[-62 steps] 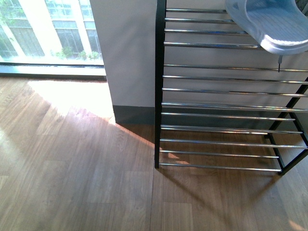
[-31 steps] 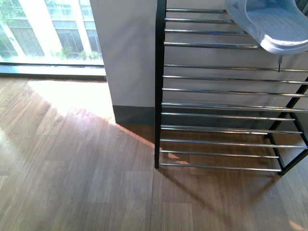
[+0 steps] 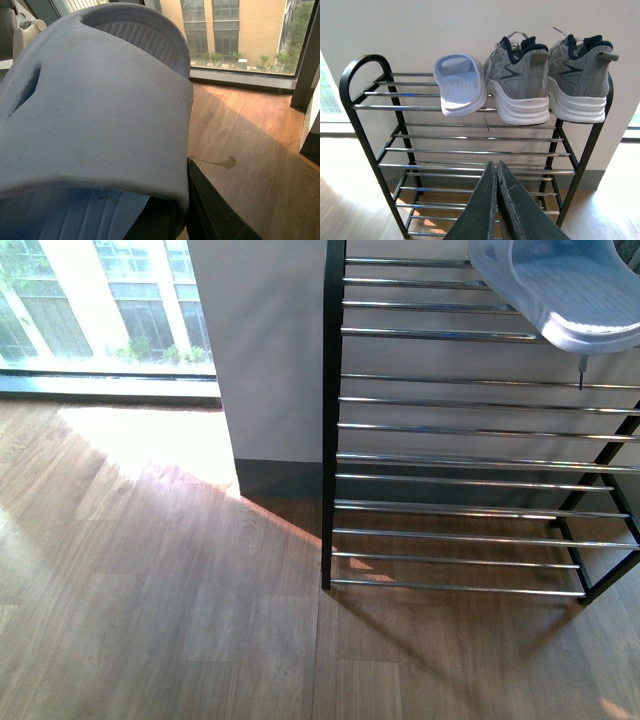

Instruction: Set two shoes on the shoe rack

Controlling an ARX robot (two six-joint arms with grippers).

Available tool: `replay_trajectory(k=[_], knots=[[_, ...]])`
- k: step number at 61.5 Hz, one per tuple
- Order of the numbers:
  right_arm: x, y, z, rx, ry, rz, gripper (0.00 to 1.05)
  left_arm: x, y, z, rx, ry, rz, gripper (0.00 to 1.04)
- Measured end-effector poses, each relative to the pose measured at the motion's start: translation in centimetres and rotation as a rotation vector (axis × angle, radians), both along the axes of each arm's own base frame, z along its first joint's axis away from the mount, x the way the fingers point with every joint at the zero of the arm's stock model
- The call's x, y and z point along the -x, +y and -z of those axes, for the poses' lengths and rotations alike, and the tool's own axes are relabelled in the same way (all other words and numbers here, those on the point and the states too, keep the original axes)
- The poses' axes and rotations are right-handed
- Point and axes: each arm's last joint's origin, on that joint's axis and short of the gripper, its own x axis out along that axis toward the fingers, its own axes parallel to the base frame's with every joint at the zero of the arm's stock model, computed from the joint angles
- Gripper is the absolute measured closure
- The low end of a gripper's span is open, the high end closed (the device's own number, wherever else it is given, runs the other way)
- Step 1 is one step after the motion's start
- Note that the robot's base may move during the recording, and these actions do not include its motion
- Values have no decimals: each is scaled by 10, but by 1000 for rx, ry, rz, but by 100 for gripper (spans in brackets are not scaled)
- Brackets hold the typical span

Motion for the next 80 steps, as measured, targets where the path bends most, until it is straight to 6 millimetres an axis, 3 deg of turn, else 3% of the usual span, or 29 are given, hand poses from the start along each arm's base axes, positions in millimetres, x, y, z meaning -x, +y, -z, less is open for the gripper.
replay_trajectory(k=[28, 45, 55, 65, 71, 80], knots=[[0, 0, 0, 0, 0, -1, 9, 0, 0, 0, -1, 0, -4, 103], [0, 0, 0, 0, 0, 7, 9, 0, 0, 1, 8, 2, 11, 103], [0, 0, 0, 0, 0, 3, 9, -7, -12, -7, 222, -23, 73, 103], [0, 0, 0, 0, 0, 3, 9, -41, -41, -62, 349, -134, 221, 103], [0, 0, 0, 0, 0, 3, 9, -74, -67, -106, 396, -204, 355, 103], [0, 0, 0, 0, 0, 3, 9, -119, -95, -136, 450, -218, 425, 103]])
